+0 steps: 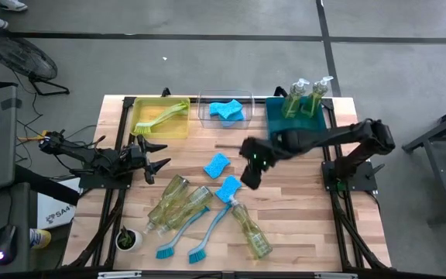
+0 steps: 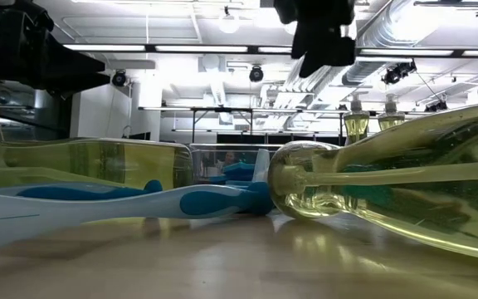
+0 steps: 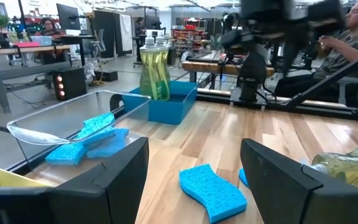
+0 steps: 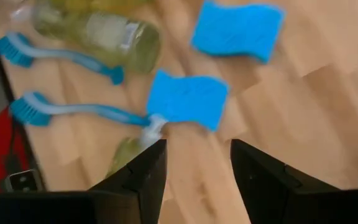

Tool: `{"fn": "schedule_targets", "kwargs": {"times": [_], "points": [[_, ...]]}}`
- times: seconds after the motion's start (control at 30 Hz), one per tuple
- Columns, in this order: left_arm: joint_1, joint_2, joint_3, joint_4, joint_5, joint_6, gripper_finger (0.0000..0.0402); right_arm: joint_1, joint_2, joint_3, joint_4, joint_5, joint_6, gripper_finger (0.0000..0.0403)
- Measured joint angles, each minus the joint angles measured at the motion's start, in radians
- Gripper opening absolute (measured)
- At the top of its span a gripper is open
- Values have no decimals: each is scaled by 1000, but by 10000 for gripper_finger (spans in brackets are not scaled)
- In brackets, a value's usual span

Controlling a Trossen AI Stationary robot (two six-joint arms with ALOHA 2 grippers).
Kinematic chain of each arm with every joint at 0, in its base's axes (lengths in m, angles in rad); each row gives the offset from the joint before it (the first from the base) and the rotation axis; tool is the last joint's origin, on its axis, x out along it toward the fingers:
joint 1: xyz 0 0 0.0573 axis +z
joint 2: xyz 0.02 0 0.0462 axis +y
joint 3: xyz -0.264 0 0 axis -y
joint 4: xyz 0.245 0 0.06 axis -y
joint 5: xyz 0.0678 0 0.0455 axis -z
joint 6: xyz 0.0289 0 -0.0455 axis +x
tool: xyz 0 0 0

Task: Pick & Place Kitchen Sink Supplies
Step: Put the dish soap into the blue bin

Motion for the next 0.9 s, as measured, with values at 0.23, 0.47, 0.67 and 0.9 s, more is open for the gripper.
{"fn": "schedule_targets", "kwargs": {"times": [0.23,0.47,0.67,0.9], "points": [[0,29,0,1,29,-31,250,135,28,-1,0,41,198,193],[0,114,0,0,29,-69,250,201,115,-2,57,-44,323,256],[0,197,0,0,56,-112,250,239,207,-2,65,-100,466,287],[0,277,0,1,73,-154,250,277,267,-2,62,-123,560,289]]}}
